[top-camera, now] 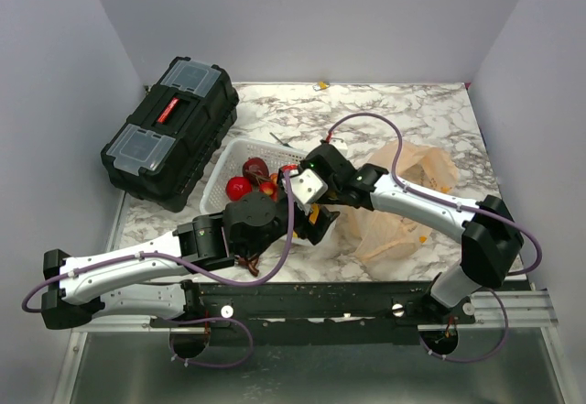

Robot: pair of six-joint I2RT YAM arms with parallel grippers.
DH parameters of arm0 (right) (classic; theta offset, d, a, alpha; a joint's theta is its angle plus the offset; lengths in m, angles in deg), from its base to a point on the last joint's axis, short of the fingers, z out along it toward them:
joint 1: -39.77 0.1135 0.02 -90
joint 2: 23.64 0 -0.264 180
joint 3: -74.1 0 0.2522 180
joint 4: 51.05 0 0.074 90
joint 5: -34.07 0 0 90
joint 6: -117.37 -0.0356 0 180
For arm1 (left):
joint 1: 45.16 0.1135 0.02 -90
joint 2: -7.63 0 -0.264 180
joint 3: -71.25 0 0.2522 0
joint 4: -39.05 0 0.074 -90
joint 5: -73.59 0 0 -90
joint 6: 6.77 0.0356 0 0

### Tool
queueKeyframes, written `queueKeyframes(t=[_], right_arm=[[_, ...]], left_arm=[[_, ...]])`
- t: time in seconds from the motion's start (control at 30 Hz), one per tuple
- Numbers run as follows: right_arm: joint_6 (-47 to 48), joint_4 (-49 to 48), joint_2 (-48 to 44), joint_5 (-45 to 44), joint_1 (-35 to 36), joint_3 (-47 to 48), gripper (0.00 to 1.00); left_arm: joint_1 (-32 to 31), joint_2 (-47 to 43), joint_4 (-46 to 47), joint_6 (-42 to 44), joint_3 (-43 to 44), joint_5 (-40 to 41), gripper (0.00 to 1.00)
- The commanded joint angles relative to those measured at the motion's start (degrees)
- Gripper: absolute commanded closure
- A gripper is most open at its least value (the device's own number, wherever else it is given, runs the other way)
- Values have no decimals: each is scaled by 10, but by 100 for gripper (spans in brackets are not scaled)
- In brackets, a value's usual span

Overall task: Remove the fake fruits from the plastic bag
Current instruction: Place the fake fruit in the bin, then reset both arms

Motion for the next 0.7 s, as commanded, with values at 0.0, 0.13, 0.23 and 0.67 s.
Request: queueKeyframes(t=[0.0,0.13,0.23,0.67], right_arm=[[2,13,-18,-18,6,6,17],[11,9,-58,-12,7,8,15],[19,1,-96,-21,7,7,14],[48,101,-299,-135,7,56,8]], left_arm=[[-5,-10,16,18,-7,27,23],[-6,-19,19,41,-5,39,22],[-6,-36,26,63,-1,63,21],[-4,-157,-34,117,26,169,10]])
